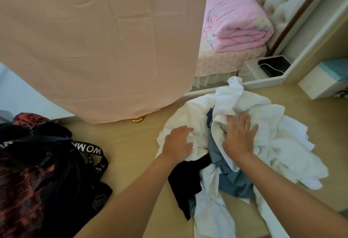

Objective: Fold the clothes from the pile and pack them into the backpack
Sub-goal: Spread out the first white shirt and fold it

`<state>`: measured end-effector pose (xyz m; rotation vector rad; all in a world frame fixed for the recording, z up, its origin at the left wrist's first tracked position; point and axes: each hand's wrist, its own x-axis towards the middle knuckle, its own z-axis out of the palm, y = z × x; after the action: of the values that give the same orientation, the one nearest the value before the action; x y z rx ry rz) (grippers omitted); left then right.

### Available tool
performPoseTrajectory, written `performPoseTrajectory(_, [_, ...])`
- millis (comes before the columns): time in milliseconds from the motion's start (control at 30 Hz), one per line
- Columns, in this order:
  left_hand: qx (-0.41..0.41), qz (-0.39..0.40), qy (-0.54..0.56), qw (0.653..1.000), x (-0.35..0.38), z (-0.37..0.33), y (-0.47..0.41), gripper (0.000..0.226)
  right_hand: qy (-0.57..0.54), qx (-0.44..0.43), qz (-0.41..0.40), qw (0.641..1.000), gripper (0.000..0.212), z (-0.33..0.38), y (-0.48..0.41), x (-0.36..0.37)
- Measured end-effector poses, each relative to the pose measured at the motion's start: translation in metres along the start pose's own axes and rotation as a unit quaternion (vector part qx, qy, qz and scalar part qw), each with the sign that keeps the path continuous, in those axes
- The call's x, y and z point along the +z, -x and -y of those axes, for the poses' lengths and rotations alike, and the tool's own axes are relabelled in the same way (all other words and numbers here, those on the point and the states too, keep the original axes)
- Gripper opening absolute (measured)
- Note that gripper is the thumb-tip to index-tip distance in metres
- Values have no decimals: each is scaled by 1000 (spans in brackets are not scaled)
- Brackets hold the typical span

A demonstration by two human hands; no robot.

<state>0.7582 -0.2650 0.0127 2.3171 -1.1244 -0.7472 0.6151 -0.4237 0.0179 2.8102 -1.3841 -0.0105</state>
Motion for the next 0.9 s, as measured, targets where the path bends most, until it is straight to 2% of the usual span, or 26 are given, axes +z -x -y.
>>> performPoseTrajectory(67, [-67, -26, -132, 989, -2, 10, 8, 55, -57, -114, -80, 989, 71, 17, 11, 7])
performPoseTrajectory(100, [-103, -6, -163, 981, 1, 19, 14, 61, -64, -200, -73, 975, 77, 26, 19, 14])
performPoseTrajectory(167, [-135, 53, -129, 981, 13, 36, 25, 72, -24, -317, 3, 948, 85, 38, 35, 28])
performPoseTrajectory(200, [-127, 75, -86, 985, 18, 40, 28, 74, 20, -331, 62, 941, 89, 38, 38, 33])
performPoseTrajectory(267, [-78, 75, -30, 994, 25, 39, 24, 77, 107, -297, 155, 936, 94, 28, 33, 40])
performPoseTrajectory(333, [-30, 72, 4, 997, 27, 30, 8, 84, 146, -265, 167, 938, 91, 15, 20, 41])
performPoseTrajectory(433, [5, 123, 40, 992, 30, 17, -19, 93, 165, -221, 174, 945, 83, -6, -6, 36])
performPoseTrajectory(567, [34, 135, 26, 990, 39, 1, -45, 65, 198, -138, 206, 948, 84, -30, -30, 23])
performPoseTrajectory(633, [53, 103, 17, 993, 44, -3, -49, 46, 163, -120, 209, 957, 83, -28, -31, 17])
performPoseTrajectory(700, [51, 53, 31, 997, 41, -11, -46, 34, 108, -144, 182, 967, 80, -21, -25, 11])
performPoseTrajectory(833, [23, -56, 89, 994, 15, -28, -36, 24, -14, -240, 107, 965, 72, -13, -10, 10])
performPoseTrajectory(900, [-21, -99, 136, 986, -4, -38, -32, 21, -96, -211, 101, 968, 70, -10, -9, 5])
